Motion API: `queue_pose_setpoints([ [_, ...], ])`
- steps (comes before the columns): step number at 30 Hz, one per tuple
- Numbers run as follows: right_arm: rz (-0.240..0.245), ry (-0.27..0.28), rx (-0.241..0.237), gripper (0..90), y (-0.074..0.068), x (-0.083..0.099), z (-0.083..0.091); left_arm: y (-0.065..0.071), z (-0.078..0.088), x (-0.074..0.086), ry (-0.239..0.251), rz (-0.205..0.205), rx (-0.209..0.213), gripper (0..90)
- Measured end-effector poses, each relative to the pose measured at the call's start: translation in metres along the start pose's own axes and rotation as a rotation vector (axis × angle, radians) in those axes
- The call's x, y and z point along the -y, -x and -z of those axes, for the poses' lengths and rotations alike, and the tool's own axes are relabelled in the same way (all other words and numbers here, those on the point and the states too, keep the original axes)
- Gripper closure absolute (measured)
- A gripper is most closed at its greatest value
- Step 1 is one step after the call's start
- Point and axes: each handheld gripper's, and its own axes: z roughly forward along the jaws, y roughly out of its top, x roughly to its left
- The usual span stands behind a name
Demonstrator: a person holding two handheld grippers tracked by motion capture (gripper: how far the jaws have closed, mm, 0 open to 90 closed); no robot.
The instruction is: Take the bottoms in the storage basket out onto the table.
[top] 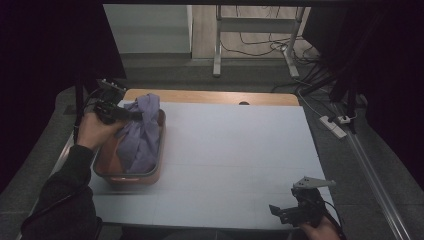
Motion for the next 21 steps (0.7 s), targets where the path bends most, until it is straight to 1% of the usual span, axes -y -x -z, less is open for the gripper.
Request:
queue_pose_setpoints([
  [2, -0.001, 0.001, 0.000, 0.1, 0.000, 0.000, 0.000, 0.003, 0.004, -0.004, 0.008, -0.003, -0.001, 69.9],
  [5, -0.006, 0.004, -0.001, 0.1, 0.000, 0.000, 0.000, 0.007, 0.010, -0.011, 0.017, -0.019, -0.009, 69.8],
  [8, -0.008, 0.006, 0.000, 0.1, 0.000, 0.000, 0.001, 0.012, 0.015, -0.017, 0.042, -0.030, -0.001, 69.7],
  [10, -0.007, 0.008, 0.001, 0.1, 0.000, 0.000, 0.001, 0.015, 0.018, -0.021, 0.056, -0.046, 0.005, 69.7],
  [15, -0.014, 0.011, 0.003, 0.1, 0.001, 0.001, 0.002, 0.025, 0.021, -0.031, 0.074, -0.074, 0.013, 69.6],
  [21, -0.013, 0.020, 0.000, 0.1, 0.001, 0.001, 0.002, 0.037, 0.022, -0.040, 0.088, -0.111, 0.027, 69.5],
])
